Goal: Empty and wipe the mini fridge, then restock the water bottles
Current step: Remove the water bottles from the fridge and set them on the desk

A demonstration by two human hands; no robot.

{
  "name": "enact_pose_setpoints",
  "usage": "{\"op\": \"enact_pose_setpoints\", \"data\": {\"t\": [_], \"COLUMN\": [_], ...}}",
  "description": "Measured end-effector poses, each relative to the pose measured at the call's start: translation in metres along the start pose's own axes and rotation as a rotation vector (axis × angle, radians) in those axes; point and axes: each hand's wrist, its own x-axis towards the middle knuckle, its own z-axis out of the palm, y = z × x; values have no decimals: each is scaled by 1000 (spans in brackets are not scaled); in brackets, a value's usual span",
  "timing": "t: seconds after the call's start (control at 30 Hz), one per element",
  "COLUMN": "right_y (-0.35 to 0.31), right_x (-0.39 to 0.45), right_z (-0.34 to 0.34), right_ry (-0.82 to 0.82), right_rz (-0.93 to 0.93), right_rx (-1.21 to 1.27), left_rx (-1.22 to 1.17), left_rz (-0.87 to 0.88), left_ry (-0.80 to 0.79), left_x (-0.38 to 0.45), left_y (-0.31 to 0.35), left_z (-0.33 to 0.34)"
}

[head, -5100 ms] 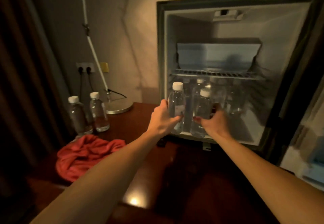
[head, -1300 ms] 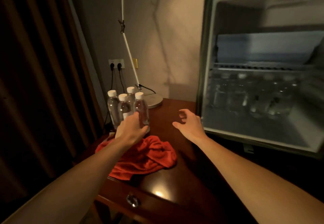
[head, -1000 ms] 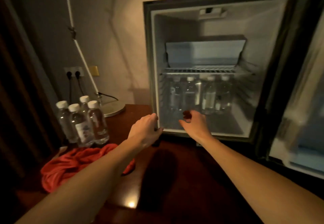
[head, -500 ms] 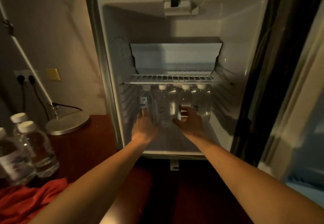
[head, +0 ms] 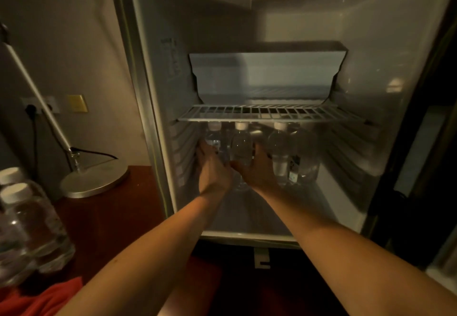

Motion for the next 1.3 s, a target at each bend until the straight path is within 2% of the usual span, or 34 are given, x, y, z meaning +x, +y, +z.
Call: {"op": "enact_pose_setpoints", "data": {"t": [0.1, 0.2, 0.33, 0.47, 0.7, 0.93, 1.3], "right_y": [5, 7, -2, -12, -66, -123, -213], "right_x": [3, 0, -17, -44, -103, -170, -246], "right_z": [1, 0, -9, -23, -29, 11, 117], "right_ry": [6, 1, 6, 37, -61, -133, -356], "right_rz": [29, 28, 49, 39, 2, -189, -292], "right_rx": [-5, -91, -147, -95, -131, -55, 71], "left_rx": [46, 73, 17, 72, 101, 133, 289], "left_rz": [24, 56, 1, 10, 178, 269, 129], "left_ry": [50, 36, -3, -43, -100, 52, 311], "left_x": [1, -1, -17, -45, -97, -140, -178], "left_y": [-3, -4, 0, -2, -9, -36, -119], "left_z": [2, -1, -18, -52, -146, -250, -409]}}
